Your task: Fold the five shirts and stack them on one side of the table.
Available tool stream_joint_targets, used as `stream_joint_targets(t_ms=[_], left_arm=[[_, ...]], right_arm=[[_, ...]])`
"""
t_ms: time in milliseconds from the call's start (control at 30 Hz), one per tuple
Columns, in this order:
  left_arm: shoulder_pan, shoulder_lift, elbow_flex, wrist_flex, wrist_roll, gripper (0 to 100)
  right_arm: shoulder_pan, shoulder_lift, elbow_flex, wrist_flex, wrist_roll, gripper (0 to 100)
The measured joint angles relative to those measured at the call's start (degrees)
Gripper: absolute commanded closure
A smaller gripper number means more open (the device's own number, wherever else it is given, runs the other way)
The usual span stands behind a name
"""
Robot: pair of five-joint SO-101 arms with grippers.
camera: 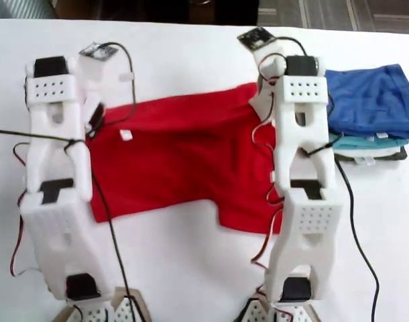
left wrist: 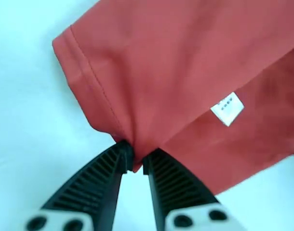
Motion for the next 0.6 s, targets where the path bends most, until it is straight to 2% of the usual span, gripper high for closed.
stream_joint_targets(t_ms=[100, 333, 467, 600], left_arm=[[1.6, -6.3, 8.6, -1.9, -0.4, 97], [1.8, -23.2, 35.3, -14.2, -0.4, 97], [1.8, -31.6, 46.7, -17.5, -0.4, 97], [1.8, -36.5, 51.6, -17.8, -0.6, 97]], right_arm=[[0.0, -3.4, 0.0, 2.4, -0.5, 97.7], [0.0, -8.7, 1.0, 5.6, -1.0, 97.6], [0.0, -13.3, 7.8, 5.6, -1.0, 97.6], [0.0, -20.7, 19.1, 2.2, -1.0, 97.6]])
